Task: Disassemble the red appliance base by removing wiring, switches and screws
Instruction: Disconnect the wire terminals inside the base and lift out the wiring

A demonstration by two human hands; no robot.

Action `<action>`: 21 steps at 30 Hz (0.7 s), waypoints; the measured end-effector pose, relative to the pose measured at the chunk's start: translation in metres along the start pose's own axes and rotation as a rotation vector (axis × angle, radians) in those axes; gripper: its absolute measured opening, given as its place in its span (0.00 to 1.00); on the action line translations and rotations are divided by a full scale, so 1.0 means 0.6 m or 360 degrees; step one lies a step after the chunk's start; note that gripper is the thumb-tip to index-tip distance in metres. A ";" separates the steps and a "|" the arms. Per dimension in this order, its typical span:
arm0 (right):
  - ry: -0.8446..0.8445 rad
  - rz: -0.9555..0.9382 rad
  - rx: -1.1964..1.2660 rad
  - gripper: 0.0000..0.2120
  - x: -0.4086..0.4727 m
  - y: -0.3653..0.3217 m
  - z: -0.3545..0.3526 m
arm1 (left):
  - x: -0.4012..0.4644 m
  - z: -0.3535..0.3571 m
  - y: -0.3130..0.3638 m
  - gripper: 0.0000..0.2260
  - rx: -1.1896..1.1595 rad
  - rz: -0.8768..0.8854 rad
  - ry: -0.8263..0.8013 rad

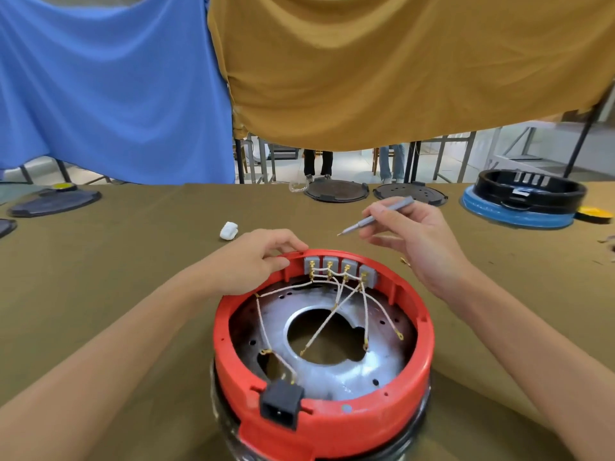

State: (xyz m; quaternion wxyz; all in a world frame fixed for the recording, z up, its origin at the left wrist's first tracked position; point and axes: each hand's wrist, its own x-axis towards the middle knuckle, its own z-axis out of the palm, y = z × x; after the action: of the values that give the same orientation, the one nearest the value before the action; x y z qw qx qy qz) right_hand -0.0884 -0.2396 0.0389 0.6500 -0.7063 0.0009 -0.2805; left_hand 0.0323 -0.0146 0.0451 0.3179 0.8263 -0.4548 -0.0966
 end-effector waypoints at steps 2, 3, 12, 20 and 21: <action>-0.0072 0.0005 -0.0014 0.05 0.015 -0.014 0.015 | 0.008 -0.010 0.000 0.15 0.0023 0.0036 -0.0039; -0.0090 0.0008 -0.0021 0.06 0.020 -0.017 0.025 | 0.012 -0.013 0.001 0.15 0.0033 0.0043 -0.0060; -0.0107 -0.0130 -0.0356 0.14 0.019 0.004 0.081 | 0.003 0.005 -0.005 0.03 0.0306 0.0175 0.0236; -0.0150 -0.0275 -0.0633 0.12 0.010 0.004 0.080 | 0.012 0.010 0.026 0.06 0.0331 0.0274 0.0241; -0.0158 -0.0285 -0.0642 0.12 0.010 0.004 0.079 | 0.012 0.016 0.027 0.06 0.0318 0.0292 0.0261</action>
State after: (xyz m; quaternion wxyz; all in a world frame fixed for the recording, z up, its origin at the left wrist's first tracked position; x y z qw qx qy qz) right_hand -0.0634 -0.1986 0.0393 0.4673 -0.8321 -0.0377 -0.2963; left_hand 0.0207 -0.0307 0.0484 0.2775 0.8140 -0.5082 0.0464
